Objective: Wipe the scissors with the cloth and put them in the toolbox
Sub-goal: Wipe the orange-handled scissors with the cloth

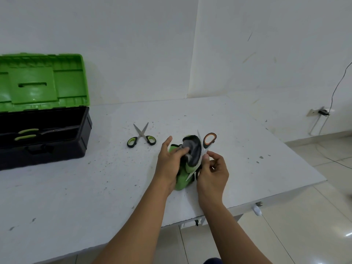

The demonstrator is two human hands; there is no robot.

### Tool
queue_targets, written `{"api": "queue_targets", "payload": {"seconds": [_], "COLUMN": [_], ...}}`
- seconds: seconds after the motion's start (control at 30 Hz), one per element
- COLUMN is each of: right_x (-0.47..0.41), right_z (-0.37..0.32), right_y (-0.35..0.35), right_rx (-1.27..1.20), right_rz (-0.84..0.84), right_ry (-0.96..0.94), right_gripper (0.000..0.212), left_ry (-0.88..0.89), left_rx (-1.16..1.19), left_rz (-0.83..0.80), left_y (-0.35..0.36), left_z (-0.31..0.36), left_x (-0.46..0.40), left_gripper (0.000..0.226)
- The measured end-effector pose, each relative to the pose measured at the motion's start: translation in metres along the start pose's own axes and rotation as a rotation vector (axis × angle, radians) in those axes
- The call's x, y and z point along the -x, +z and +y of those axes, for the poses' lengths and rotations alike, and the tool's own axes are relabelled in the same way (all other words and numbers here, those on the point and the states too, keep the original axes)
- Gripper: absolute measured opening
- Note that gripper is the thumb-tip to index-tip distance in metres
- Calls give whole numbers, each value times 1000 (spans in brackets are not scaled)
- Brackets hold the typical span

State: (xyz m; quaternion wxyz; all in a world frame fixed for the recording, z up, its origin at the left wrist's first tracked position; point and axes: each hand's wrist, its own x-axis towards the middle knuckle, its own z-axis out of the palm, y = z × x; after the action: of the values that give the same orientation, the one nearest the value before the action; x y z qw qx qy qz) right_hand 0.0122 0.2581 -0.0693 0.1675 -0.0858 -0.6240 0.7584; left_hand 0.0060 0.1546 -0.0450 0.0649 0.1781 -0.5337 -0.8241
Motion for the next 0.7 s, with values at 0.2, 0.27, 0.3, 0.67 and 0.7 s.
{"api": "queue_targets", "payload": {"seconds": [0.2,0.27,0.3,0.67,0.7], "right_x": [1,2,2,3,3], "right_z": [1,2,2,2,3], "right_y": [1,2,1,0,0], "right_rx": [37,31,23,97,76], "right_rz": [-63,-82,-87,-129,-112], "right_ry": [-39,-37,-30,-62,-51], "right_gripper": [19,22,21,20,20], "left_ry": [34,21,15,29,10], "left_rx": [-190,-294,-333,-282,-306], "left_rz": [5,-49,-73,74,36], "left_y": [1,2,3,14,12], "left_z": [2,3,4,9,9], "left_x": [-1,0,0,3,6], "left_gripper": [83,82,83,60,61]}}
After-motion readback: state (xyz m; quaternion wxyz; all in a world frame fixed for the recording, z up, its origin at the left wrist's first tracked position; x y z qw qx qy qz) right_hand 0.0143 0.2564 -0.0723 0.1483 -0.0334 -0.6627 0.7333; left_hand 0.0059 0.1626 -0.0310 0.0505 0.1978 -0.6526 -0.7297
